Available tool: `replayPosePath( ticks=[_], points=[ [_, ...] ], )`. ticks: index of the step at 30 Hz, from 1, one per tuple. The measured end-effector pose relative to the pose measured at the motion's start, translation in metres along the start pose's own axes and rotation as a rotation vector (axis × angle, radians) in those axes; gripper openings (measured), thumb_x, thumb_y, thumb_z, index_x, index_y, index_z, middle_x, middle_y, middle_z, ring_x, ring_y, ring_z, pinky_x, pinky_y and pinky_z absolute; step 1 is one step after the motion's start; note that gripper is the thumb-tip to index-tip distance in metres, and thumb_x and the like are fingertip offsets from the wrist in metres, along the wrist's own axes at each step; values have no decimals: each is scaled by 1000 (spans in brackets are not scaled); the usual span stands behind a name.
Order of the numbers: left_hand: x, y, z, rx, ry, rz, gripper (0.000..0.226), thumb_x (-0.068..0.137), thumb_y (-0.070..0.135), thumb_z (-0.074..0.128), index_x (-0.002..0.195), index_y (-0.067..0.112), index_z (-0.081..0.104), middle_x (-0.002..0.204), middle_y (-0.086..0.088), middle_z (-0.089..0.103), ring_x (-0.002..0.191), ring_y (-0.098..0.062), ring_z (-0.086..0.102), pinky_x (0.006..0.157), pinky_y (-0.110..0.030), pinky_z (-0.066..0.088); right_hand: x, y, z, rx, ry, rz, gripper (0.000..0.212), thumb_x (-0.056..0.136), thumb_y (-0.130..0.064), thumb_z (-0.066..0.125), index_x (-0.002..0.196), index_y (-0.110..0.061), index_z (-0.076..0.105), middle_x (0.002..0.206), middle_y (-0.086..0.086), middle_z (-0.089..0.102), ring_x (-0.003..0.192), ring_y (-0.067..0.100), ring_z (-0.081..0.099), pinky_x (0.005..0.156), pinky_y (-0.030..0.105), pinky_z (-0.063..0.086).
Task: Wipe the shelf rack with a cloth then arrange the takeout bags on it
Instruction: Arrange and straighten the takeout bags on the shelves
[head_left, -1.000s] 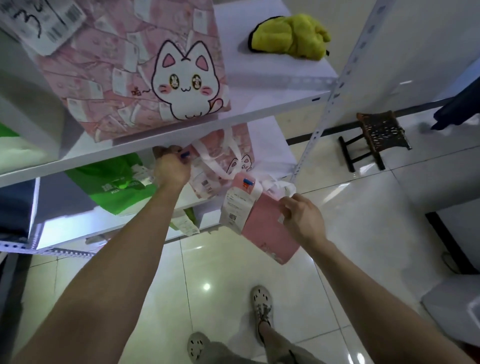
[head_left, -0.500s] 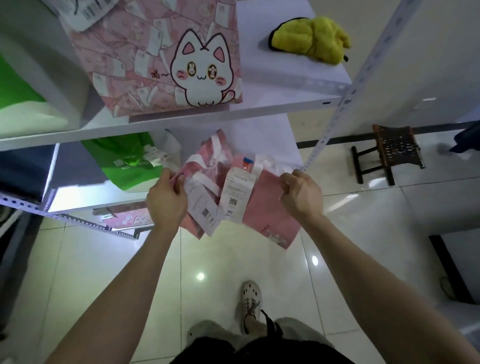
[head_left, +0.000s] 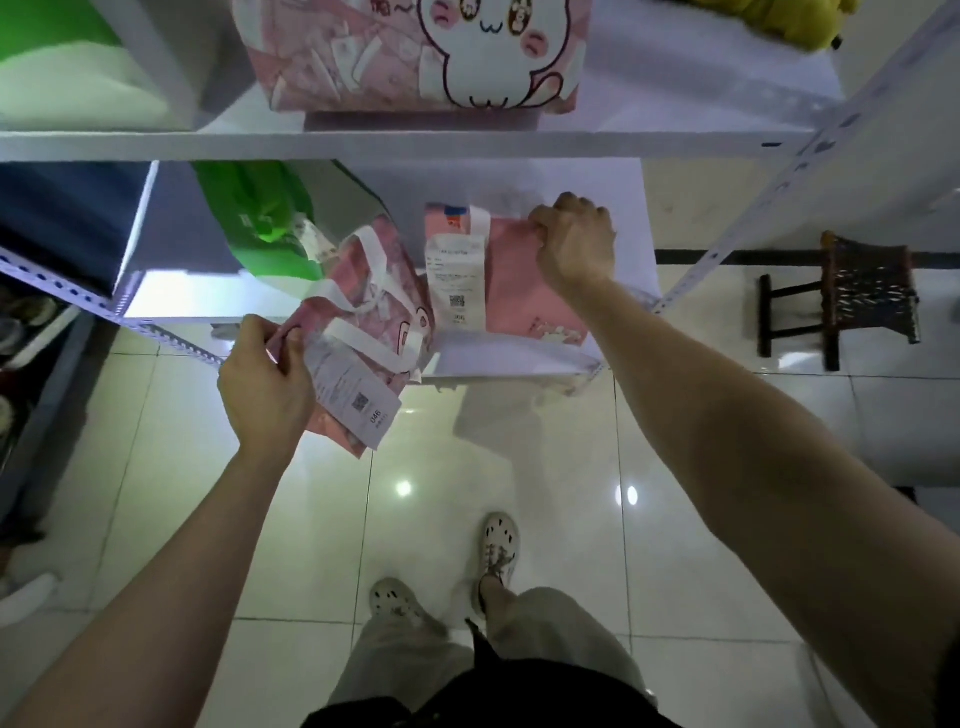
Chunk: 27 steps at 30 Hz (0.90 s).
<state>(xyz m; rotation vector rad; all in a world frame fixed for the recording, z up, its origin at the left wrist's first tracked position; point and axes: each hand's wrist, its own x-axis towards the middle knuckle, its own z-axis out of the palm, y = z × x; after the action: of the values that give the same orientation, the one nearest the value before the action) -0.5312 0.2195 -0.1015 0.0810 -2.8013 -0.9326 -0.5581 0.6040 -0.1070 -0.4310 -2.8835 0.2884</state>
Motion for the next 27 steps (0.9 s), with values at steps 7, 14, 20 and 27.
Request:
replayPosePath(
  ticks=[7,14,20,27],
  points=[
    [-5,2,5,-41,-12,54,19,107,28,56,105,10,53,86,3,64,70,-25,53,65,-36,34,23,5,36,-68,116,25,52,82,-1,44,115,-21,79,107,12,69,99,37,64,107,51,39],
    [-6,-3,-3,-52,-25,36,22,106,35,55,103,13,53,85,0,67,71,-35,60,64,-47,48,25,-7,27,-162,-6,-5,73,76,-2,50,146,-20,52,124,16,64,133,37,52,123,73,13],
    [0,-20,-19,-59,-37,35,22,105,41,56,102,19,57,84,-2,71,72,-36,62,67,-51,53,-17,-27,22,-177,89,47,73,79,-7,59,149,-6,42,151,23,49,151,41,35,125,70,12],
    [2,-69,-61,-99,-197,4,17,99,46,62,103,30,63,83,2,71,77,-28,63,72,-49,56,-123,-116,37,482,-539,169,58,90,-43,75,139,-16,60,130,1,68,115,23,67,101,41,54]
  ],
)
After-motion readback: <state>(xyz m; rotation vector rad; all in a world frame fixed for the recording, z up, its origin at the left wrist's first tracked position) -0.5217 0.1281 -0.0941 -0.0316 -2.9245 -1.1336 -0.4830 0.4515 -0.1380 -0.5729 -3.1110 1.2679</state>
